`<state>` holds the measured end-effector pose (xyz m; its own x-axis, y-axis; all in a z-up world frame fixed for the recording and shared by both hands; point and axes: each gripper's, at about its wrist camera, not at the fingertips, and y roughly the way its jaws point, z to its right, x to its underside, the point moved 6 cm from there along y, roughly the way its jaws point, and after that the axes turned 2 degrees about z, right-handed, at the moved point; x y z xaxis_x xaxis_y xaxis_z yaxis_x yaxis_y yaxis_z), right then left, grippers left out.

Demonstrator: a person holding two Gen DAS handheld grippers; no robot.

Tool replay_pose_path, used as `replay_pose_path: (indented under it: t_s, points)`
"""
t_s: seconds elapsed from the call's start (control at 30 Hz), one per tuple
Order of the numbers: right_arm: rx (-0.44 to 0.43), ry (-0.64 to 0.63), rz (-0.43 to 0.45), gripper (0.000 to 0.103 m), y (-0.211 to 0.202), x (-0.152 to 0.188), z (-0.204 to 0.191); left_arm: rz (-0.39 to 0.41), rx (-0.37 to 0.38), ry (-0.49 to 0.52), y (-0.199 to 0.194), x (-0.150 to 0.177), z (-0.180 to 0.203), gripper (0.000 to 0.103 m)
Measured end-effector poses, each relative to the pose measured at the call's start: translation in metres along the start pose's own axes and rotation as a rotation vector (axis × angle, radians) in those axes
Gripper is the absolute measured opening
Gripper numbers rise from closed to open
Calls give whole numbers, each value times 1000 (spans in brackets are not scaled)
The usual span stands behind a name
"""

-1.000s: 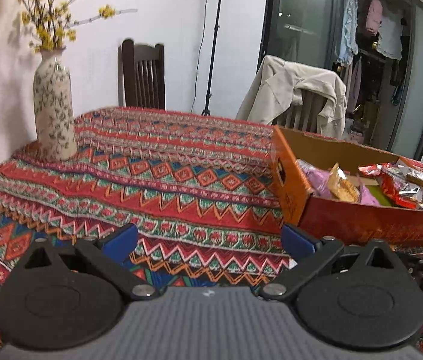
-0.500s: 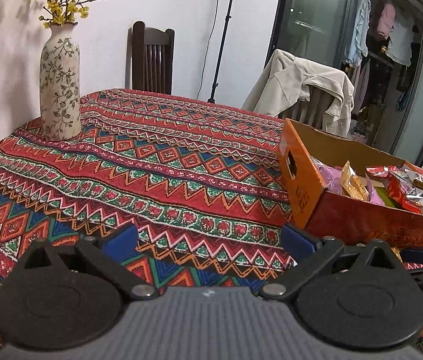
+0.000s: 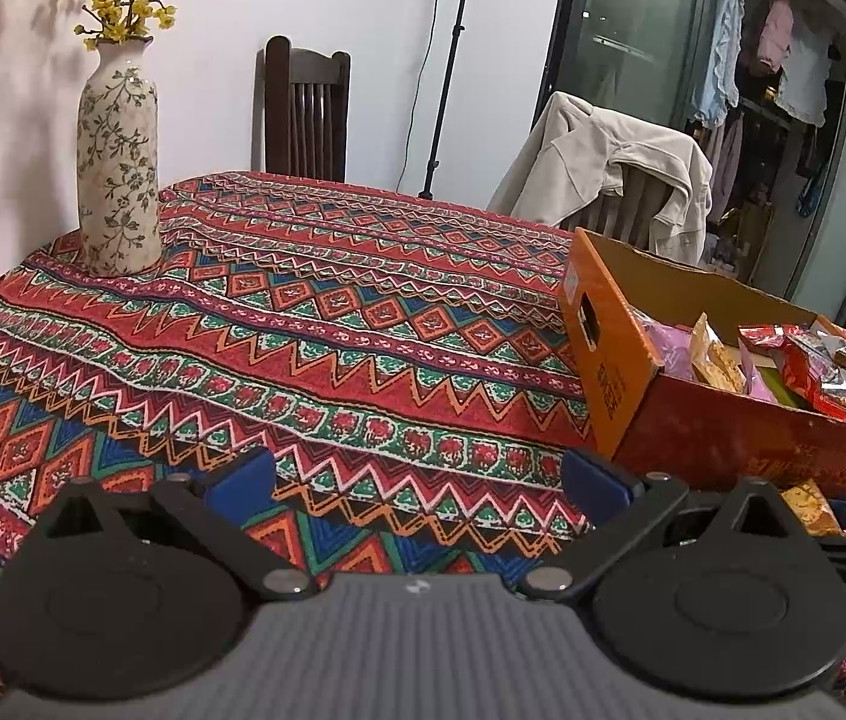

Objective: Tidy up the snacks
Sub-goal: 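Move both grippers back to the remaining snacks and grasp a gold cookie packet with the right gripper, then grasp a white sachet with the left gripper while the right holds the gold packet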

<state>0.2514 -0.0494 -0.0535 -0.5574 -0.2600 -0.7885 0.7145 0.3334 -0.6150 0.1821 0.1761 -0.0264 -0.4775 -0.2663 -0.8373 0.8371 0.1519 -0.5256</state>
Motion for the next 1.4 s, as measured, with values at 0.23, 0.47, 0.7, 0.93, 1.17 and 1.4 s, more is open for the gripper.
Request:
replay_pose_path:
  t_s: [0.23, 0.47, 0.7, 0.93, 1.17, 1.4]
  points:
    - [-53, 19, 29, 33, -20, 3, 0, -7, -27, 20, 1, -2, 5, 103]
    - [-46, 47, 85, 33, -43, 1, 22, 14, -12, 39, -16, -10, 22, 103]
    - [-17, 57, 123, 32, -57, 2, 51, -4, 3, 69, -19, -12, 50, 103]
    - [2, 78, 140, 32, -64, 9, 81, -61, 21, 88, -9, -5, 79, 103]
    - [-22, 123, 131, 32, -55, 19, 91, -99, 41, 134, -2, 2, 104, 103]
    - [-25, 159, 144, 32, -58, 22, 96, -208, 29, 176, 14, 26, 115, 103]
